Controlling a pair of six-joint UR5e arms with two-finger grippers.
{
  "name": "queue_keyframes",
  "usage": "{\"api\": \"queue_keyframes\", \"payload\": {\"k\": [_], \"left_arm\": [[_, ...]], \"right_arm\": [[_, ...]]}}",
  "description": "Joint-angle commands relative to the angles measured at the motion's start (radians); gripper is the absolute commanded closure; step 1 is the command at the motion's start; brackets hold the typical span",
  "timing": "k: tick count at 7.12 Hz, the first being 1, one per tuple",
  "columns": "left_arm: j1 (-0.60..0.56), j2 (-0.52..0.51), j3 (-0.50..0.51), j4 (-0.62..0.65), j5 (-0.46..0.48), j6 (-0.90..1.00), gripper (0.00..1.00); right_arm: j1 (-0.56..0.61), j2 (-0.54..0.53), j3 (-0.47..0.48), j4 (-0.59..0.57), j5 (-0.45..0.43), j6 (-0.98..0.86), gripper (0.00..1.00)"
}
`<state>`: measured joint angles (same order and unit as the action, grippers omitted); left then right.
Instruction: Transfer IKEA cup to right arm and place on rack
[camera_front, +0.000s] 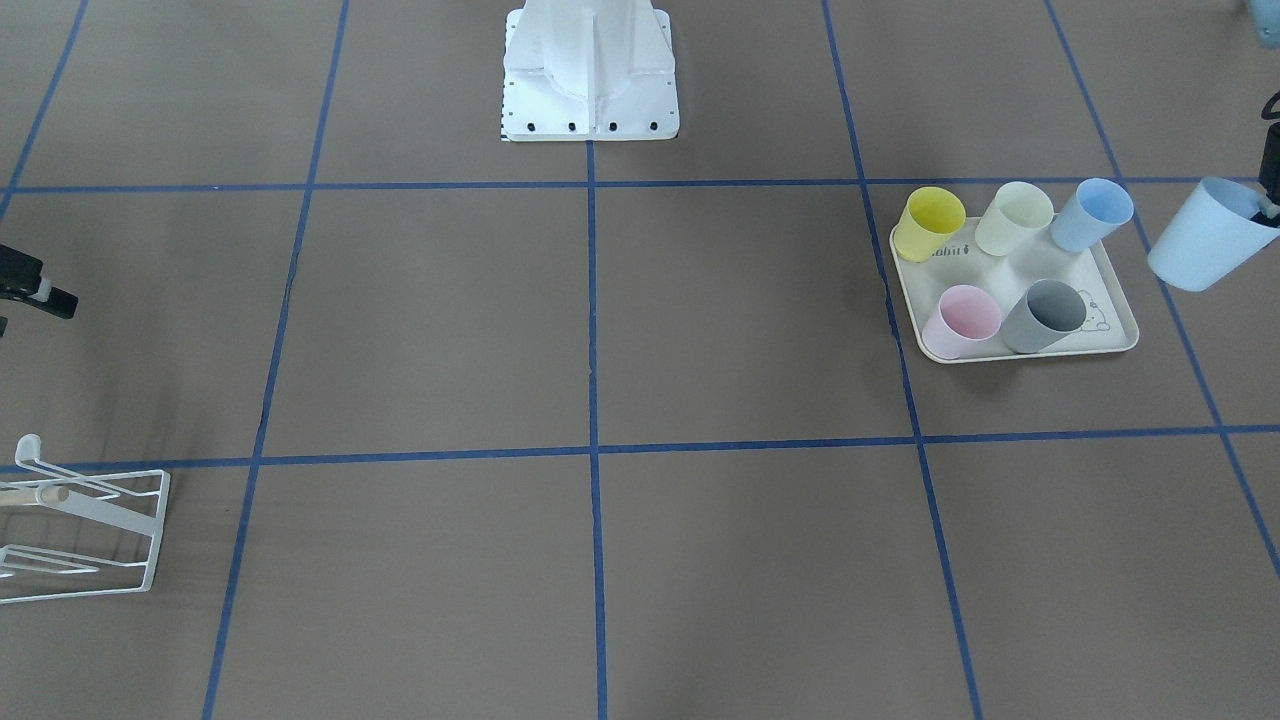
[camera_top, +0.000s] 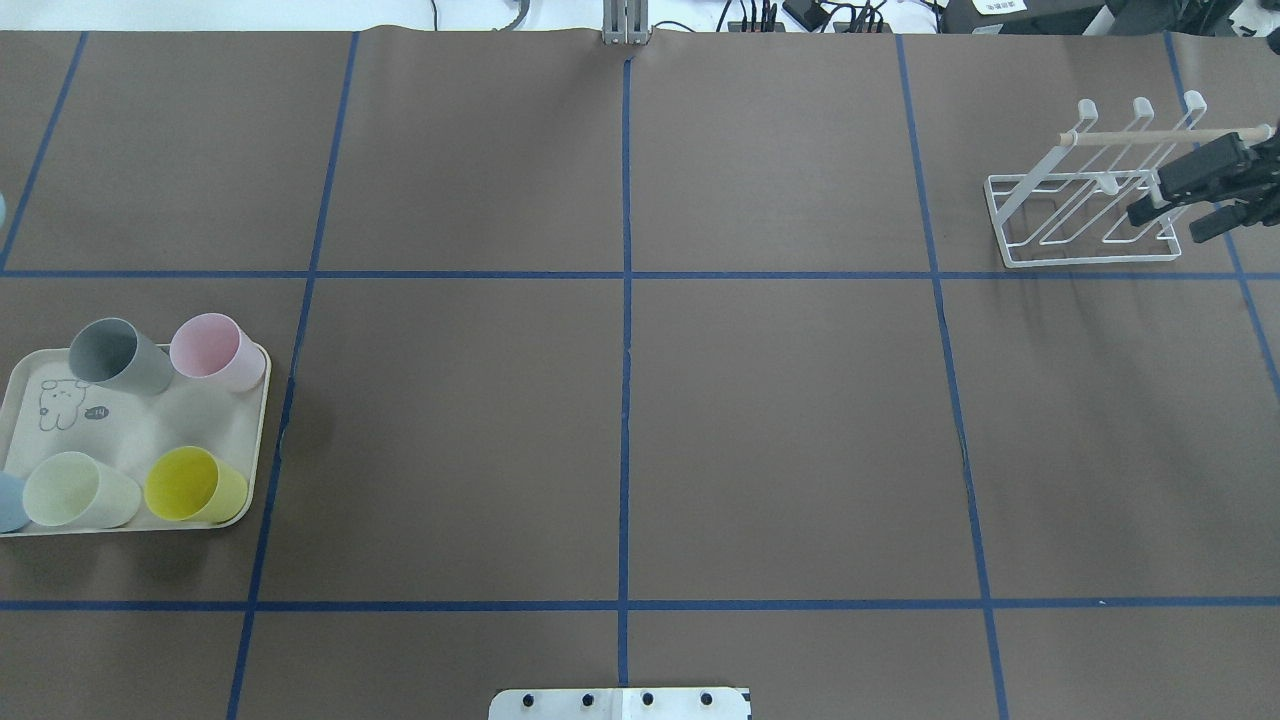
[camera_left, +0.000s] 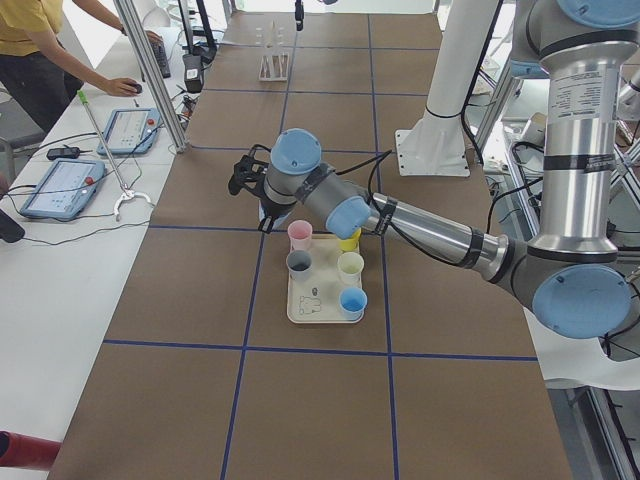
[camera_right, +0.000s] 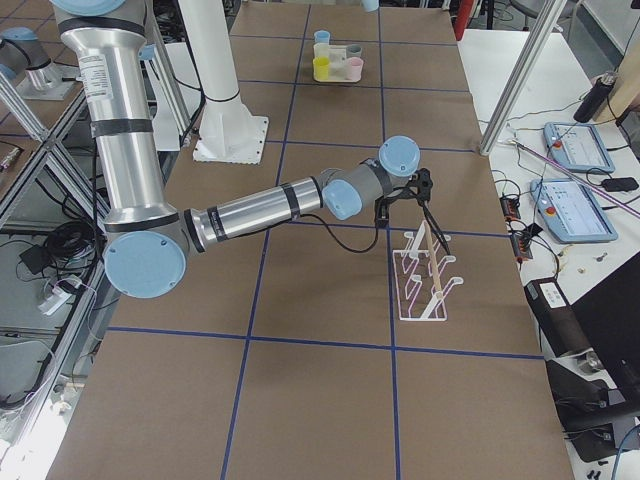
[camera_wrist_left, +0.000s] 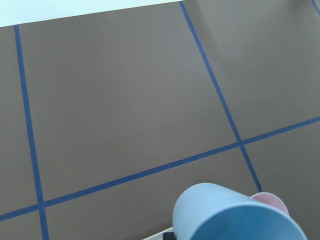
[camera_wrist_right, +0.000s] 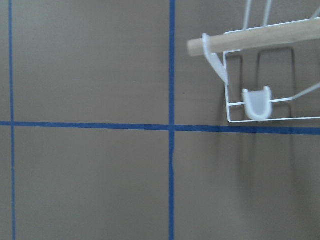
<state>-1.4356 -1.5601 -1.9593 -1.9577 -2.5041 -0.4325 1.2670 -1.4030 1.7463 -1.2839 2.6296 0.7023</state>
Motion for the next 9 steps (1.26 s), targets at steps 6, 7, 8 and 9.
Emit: {"api": "queue_keyframes", "payload": {"k": [6, 7, 8, 9], "left_arm": [[0.322, -0.429, 0.084, -0.456, 0.093, -1.277, 1.0], [0.415, -0.439, 0.089, -0.597, 0.278, -1.484, 1.0], [0.494, -0.439, 0.121, -0.762, 0.429, -1.643, 1.0], [0.567, -0.439, 0.166, -0.944, 0.561, -1.772, 1.0]], "right_arm": [[-0.338, 0.32, 0.01, 0.426, -0.411, 1.047, 0.0], [-0.368, 0.323, 0.007, 0.549, -0.465, 1.177, 0.0], [-0.377, 0.326, 0.005, 0.681, -0.5, 1.321, 0.0], [-0.383, 0.34, 0.005, 0.809, -0.558, 1.511, 0.0]]}}
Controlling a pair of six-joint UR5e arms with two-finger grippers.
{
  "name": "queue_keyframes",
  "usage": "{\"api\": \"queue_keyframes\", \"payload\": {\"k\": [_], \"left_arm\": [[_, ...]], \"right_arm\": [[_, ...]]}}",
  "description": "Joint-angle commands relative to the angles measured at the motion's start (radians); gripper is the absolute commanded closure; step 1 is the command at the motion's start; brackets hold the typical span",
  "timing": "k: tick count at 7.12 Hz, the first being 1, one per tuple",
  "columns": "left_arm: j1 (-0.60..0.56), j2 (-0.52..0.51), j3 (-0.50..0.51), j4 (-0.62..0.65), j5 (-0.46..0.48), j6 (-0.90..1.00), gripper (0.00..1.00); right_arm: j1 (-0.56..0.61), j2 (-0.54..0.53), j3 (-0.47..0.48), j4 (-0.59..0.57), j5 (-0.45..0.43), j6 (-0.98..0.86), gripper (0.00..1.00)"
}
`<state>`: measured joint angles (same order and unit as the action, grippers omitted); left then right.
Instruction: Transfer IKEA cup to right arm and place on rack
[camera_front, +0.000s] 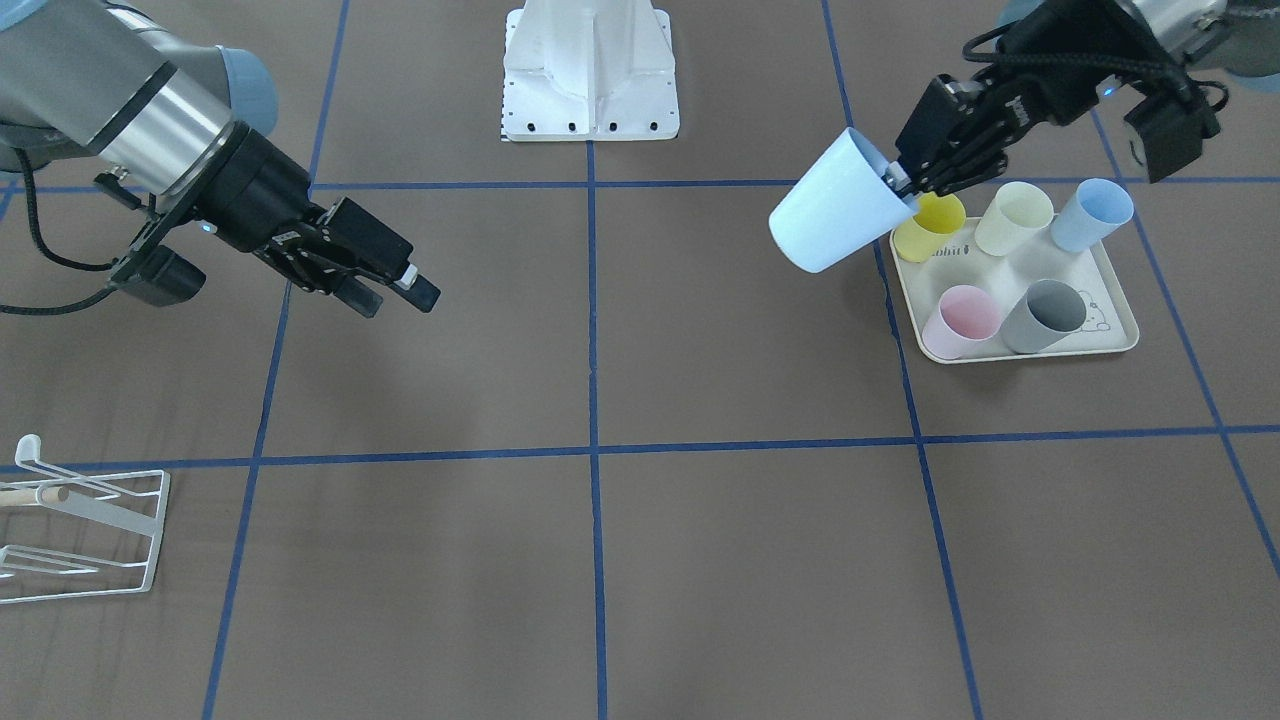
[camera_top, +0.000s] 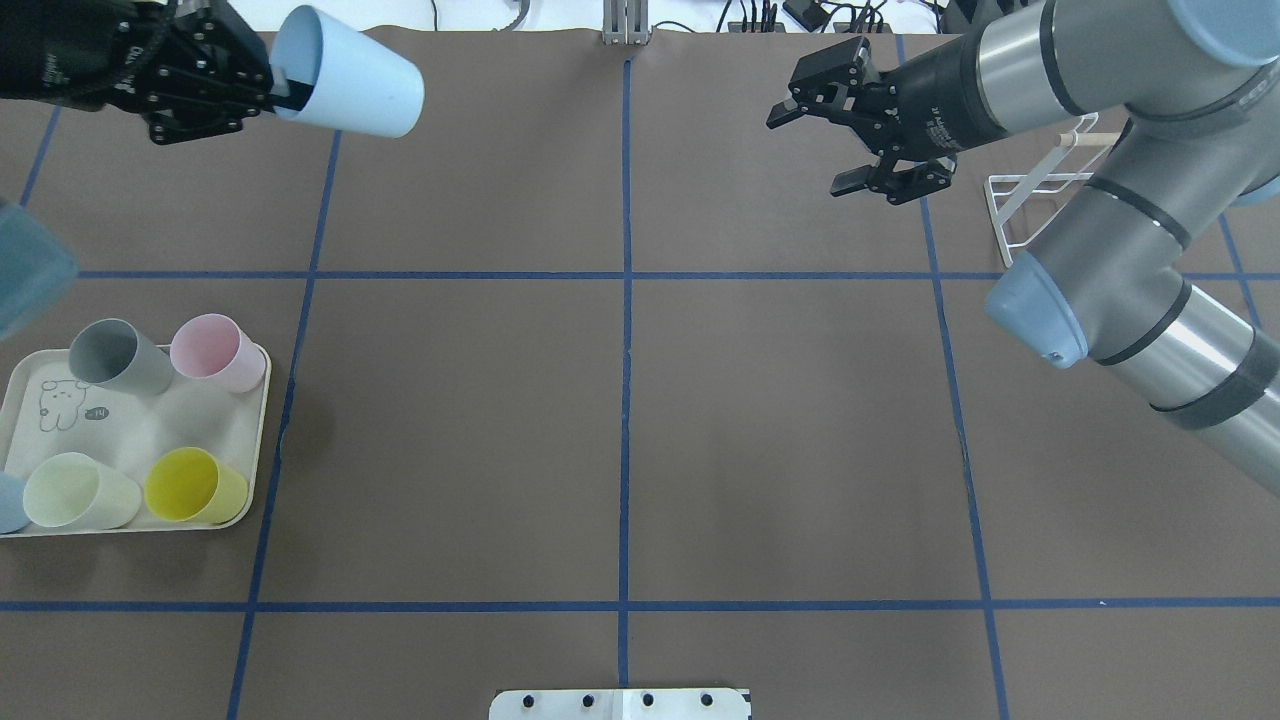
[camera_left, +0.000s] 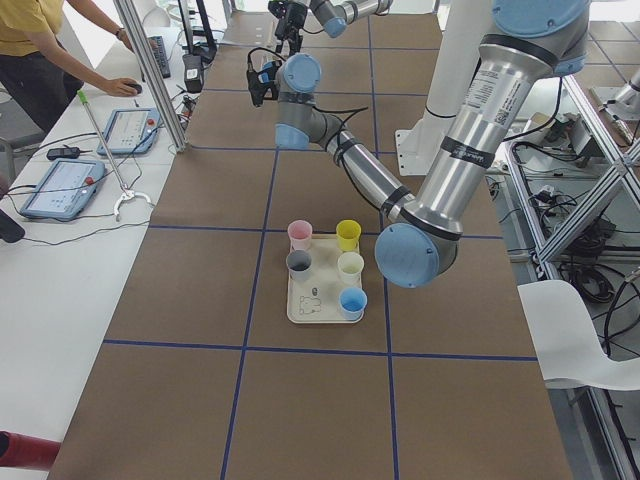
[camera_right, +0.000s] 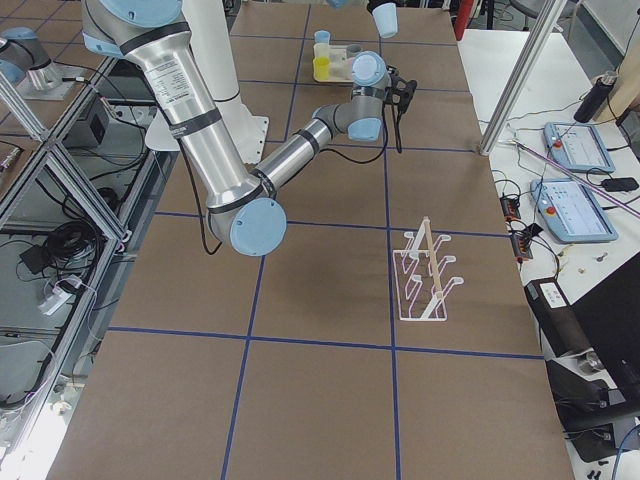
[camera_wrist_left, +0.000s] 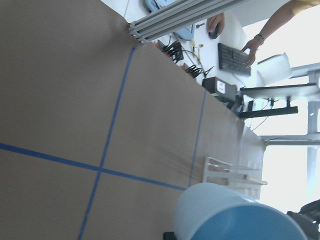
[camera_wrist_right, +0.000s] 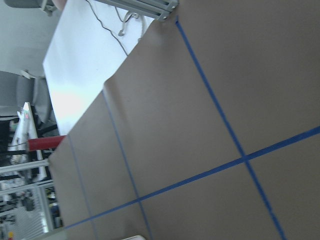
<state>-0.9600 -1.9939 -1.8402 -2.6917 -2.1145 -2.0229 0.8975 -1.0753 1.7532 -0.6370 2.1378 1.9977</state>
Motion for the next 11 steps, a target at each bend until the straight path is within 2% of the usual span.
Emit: {"api": "queue_keyframes", "payload": {"k": [1, 2, 3, 5, 11], "left_arm": [[0.124, -0.005, 0.099, -0.375, 0.265, -0.304, 1.0], [0.157, -0.006, 0.158, -0.524, 0.313, -0.391, 1.0], [0.173, -0.006, 0.192, -0.59, 0.332, -0.428, 1.0], [0.196, -0.057, 0.196, -0.605, 0.333, -0.442, 1.0], [0.244, -0.097, 0.197, -0.599, 0.327, -0.45, 1.0]], "right_arm": [[-0.034, 0.035, 0.002, 0.254, -0.146, 0.365, 0.0], [-0.075, 0.05, 0.011, 0.316, -0.227, 0.422, 0.0], [-0.116, 0.066, 0.017, 0.351, -0.296, 0.424, 0.0], [-0.196, 0.122, 0.014, 0.335, -0.383, 0.414, 0.0], [-0.207, 0.123, 0.009, 0.326, -0.403, 0.415, 0.0]]}}
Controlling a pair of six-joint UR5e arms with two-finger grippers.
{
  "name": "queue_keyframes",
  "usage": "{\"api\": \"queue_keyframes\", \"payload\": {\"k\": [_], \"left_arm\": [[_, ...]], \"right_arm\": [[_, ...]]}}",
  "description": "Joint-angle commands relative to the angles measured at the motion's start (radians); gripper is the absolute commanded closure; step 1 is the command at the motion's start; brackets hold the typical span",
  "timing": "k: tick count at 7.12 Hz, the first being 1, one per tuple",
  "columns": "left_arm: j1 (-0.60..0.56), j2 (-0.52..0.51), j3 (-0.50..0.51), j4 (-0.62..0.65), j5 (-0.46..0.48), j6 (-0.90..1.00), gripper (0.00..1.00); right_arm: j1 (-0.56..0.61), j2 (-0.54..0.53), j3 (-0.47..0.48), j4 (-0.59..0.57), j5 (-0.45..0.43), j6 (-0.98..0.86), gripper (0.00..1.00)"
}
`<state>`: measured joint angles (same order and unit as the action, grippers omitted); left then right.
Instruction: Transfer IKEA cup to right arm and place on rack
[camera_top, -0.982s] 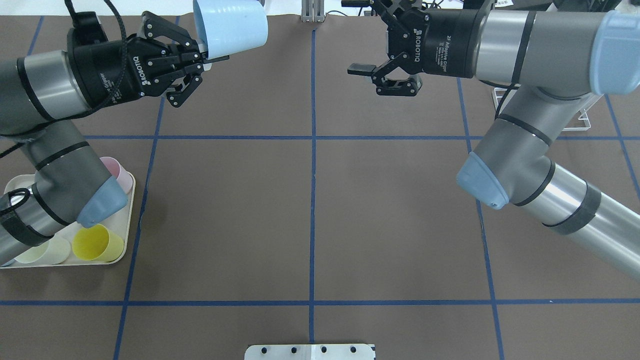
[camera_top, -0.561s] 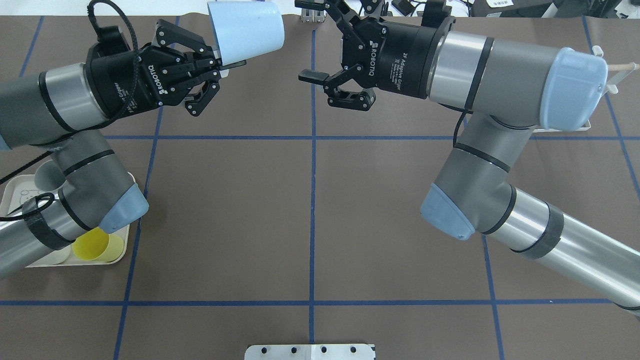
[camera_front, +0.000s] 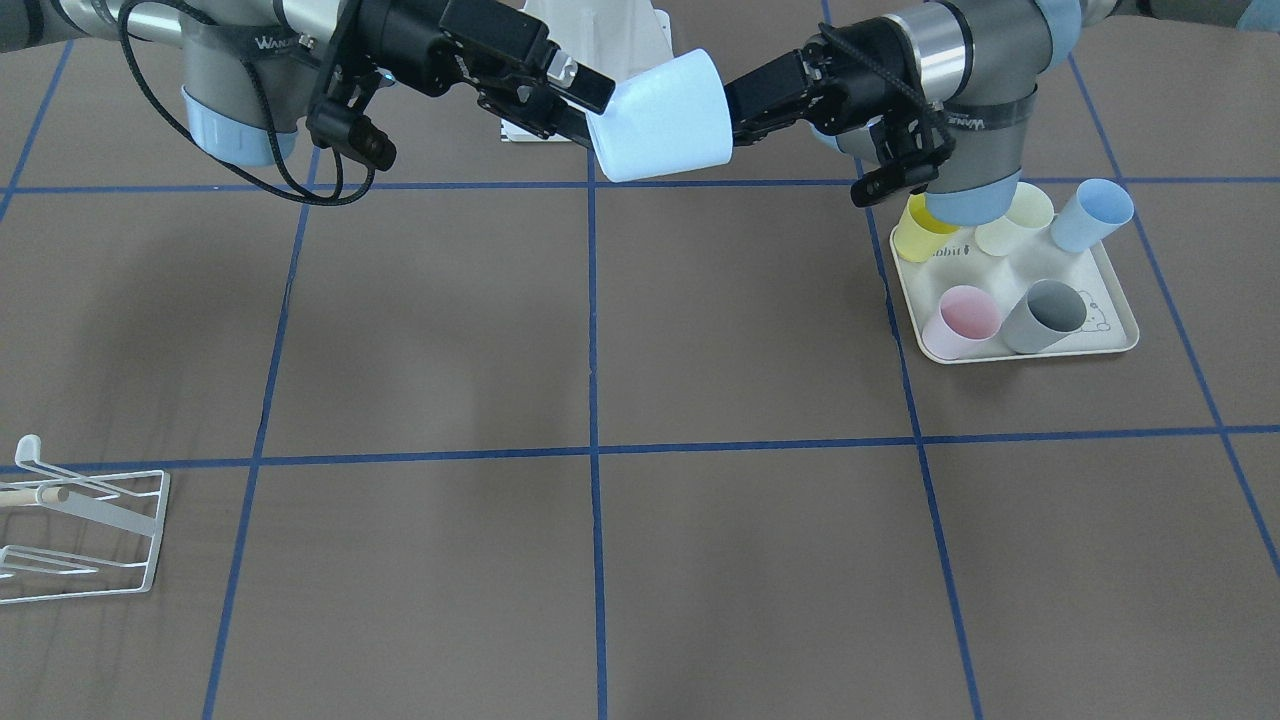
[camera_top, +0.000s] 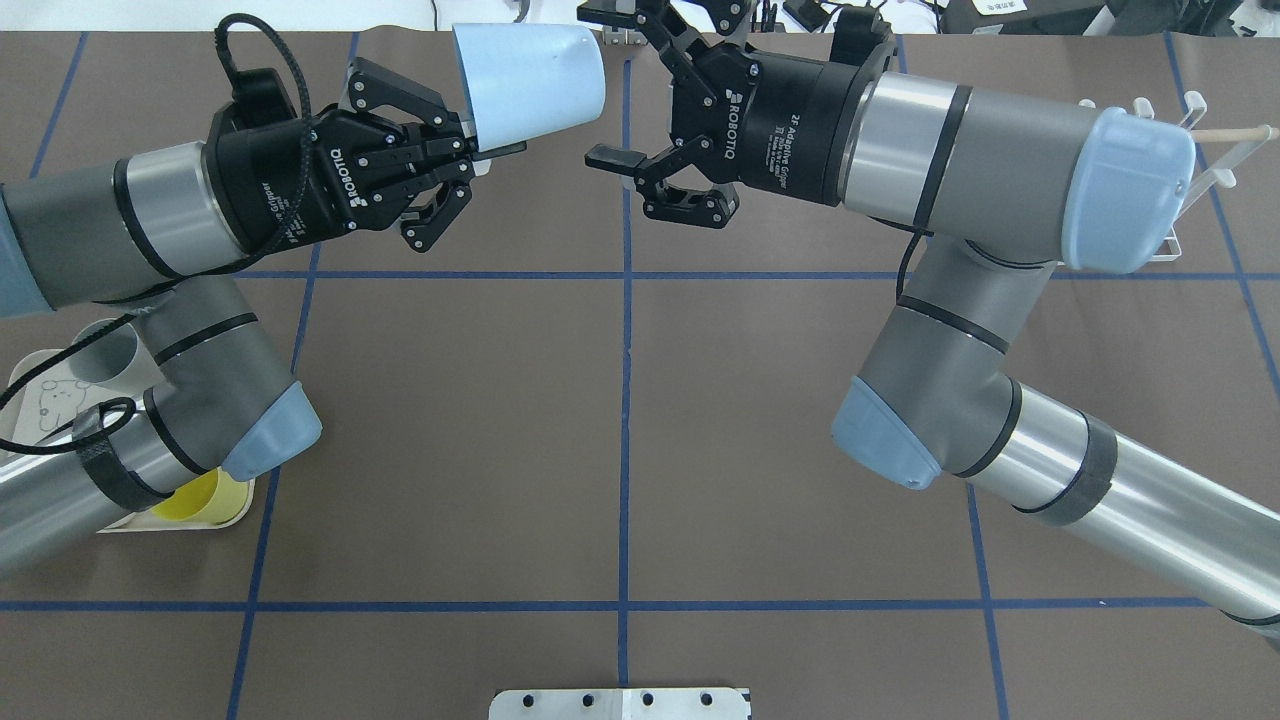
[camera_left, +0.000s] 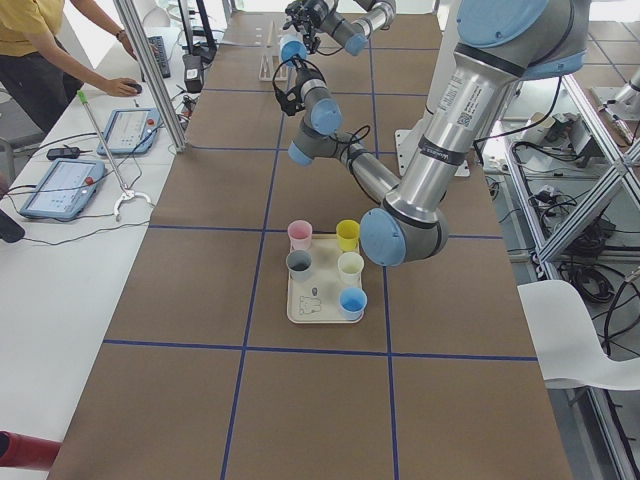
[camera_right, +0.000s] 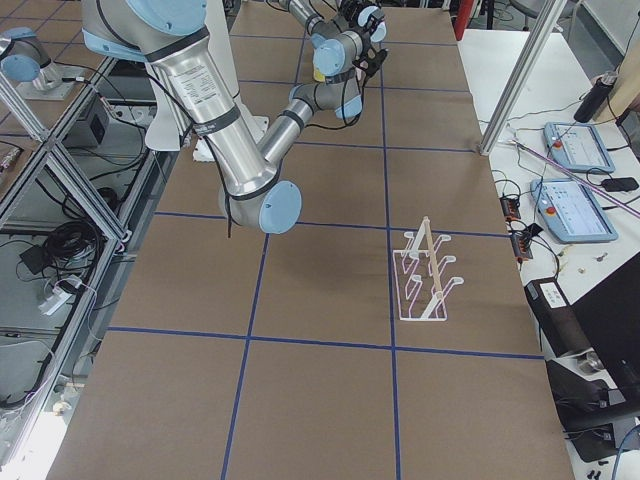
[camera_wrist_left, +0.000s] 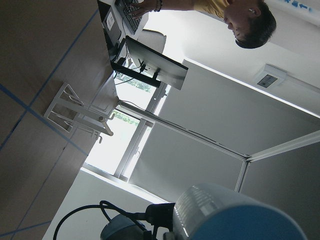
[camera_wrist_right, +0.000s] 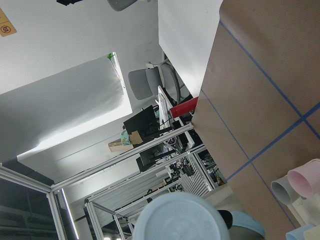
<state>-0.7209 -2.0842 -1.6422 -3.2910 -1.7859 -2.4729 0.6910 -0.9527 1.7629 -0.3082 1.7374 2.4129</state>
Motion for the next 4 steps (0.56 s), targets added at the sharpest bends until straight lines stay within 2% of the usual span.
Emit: {"api": "queue_keyframes", "payload": {"k": [1, 4], "left_arm": [[0.008, -0.01, -0.001, 0.002, -0.001, -0.001, 1.0], [0.018, -0.011, -0.002, 0.002, -0.003, 0.0, 1.0]], "right_arm": [[-0.001, 0.0, 0.0, -0.005, -0.005, 0.0, 0.0], [-0.001, 0.005, 0.001, -0.028, -0.006, 0.002, 0.0]]}}
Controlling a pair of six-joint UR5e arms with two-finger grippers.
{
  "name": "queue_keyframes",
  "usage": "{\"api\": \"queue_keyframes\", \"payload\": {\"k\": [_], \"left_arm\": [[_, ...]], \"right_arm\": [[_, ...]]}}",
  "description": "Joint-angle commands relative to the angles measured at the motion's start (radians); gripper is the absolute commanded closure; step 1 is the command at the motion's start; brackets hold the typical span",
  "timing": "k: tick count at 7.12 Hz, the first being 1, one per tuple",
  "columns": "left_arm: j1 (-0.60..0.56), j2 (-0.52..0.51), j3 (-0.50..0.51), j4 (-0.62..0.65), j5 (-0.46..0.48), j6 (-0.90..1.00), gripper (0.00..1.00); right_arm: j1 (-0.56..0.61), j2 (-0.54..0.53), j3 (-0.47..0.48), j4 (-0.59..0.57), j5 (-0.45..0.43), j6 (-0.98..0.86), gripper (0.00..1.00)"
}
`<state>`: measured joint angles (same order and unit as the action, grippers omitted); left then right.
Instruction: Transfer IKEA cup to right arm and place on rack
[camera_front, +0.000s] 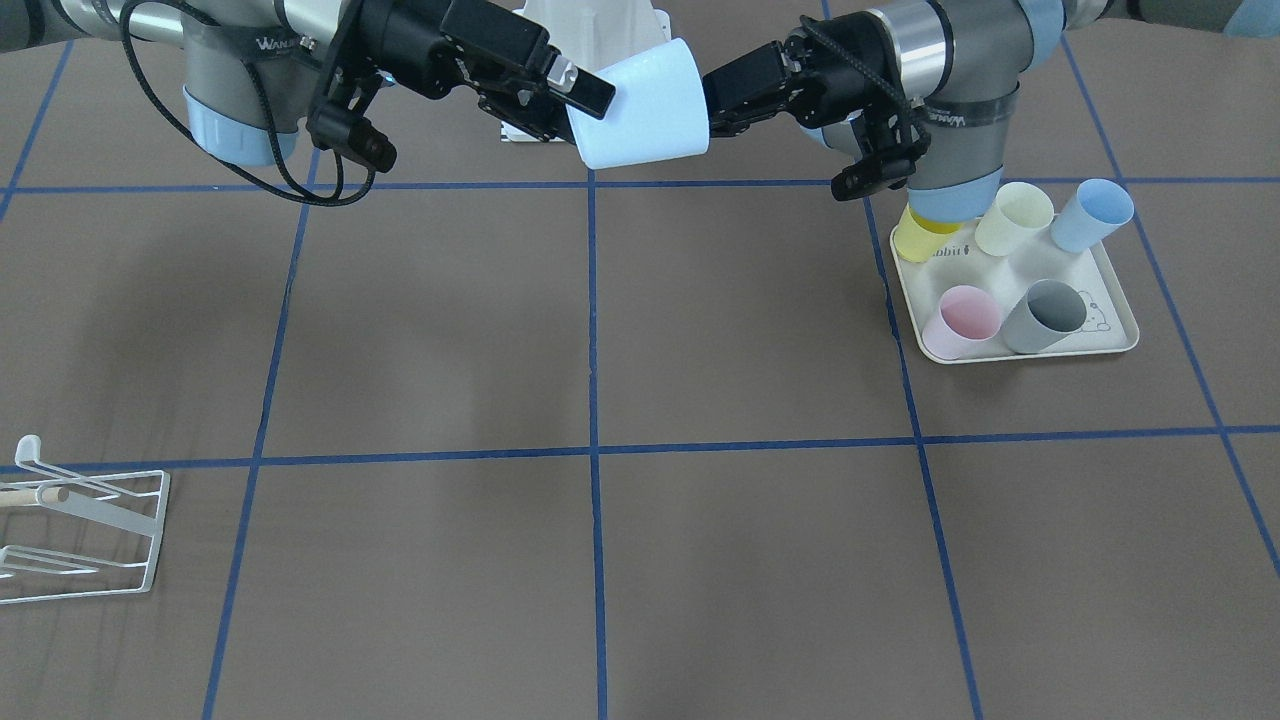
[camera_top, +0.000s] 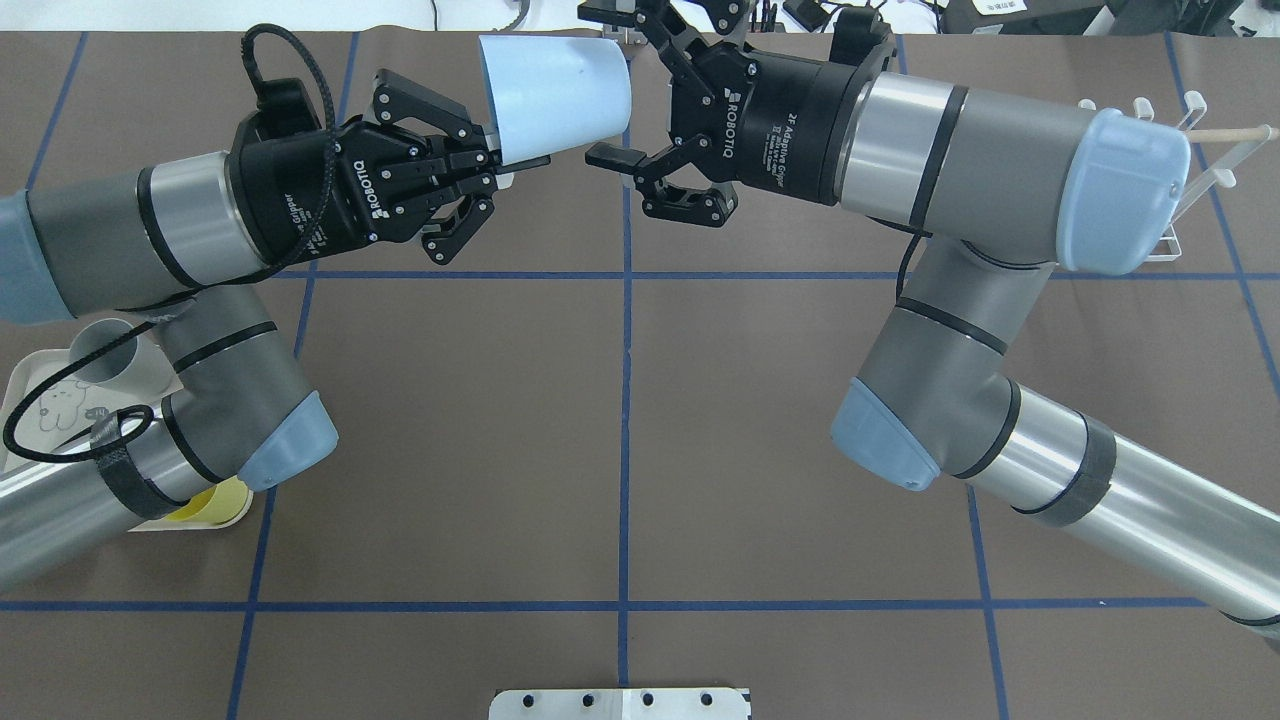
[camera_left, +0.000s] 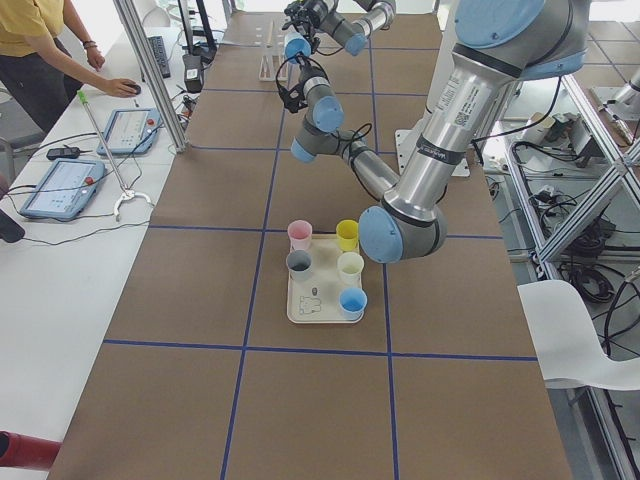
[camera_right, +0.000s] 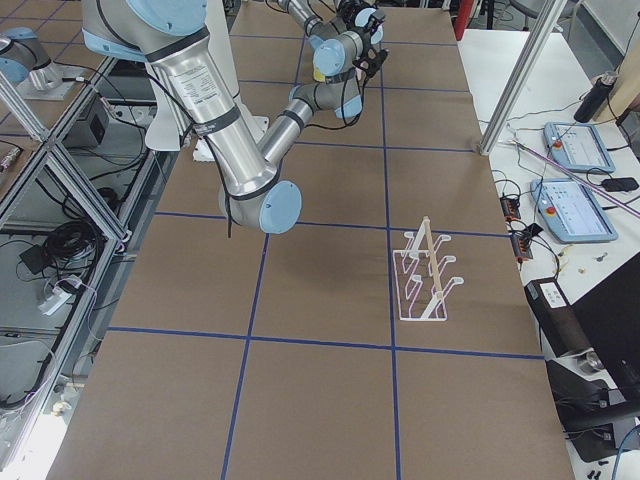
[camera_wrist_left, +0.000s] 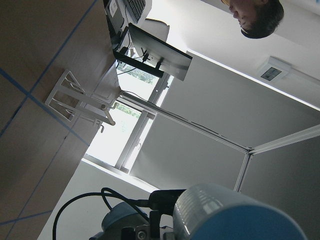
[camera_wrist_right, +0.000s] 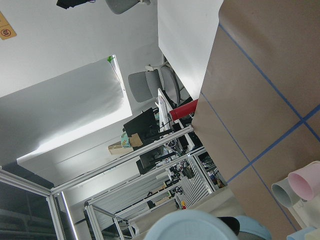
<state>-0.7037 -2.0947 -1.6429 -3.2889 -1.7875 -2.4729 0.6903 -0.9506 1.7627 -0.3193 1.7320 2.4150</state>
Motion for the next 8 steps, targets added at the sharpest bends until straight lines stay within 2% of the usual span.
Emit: {"api": "queue_keyframes", "payload": {"k": [1, 3, 4, 5, 6, 7, 8], "left_arm": [[0.001, -0.001, -0.006, 0.0, -0.001, 0.0, 1.0], [0.001, -0.005, -0.006, 0.0, 0.0, 0.0, 1.0], [0.001, -0.005, -0.008, 0.003, 0.0, 0.0, 1.0], [0.001, -0.005, -0.008, 0.005, -0.001, 0.0, 1.0], [0.0, -0.004, -0.009, 0.006, -0.001, 0.0, 0.88], [0.0, -0.004, -0.02, 0.023, -0.001, 0.0, 0.32], [0.0, -0.001, -0.049, 0.061, -0.001, 0.0, 0.01]], "right_arm": [[0.0, 0.004, 0.0, -0.02, 0.0, -0.001, 0.0], [-0.006, 0.004, 0.001, -0.02, 0.0, -0.001, 0.01], [-0.008, 0.004, 0.004, -0.02, 0.0, -0.001, 0.21], [-0.008, 0.004, 0.011, -0.02, 0.0, -0.002, 0.85], [-0.008, 0.003, 0.011, -0.018, 0.0, -0.007, 1.0], [-0.009, 0.004, 0.009, -0.017, 0.0, -0.007, 1.0], [-0.011, 0.003, 0.008, -0.014, 0.001, -0.005, 1.0]]}}
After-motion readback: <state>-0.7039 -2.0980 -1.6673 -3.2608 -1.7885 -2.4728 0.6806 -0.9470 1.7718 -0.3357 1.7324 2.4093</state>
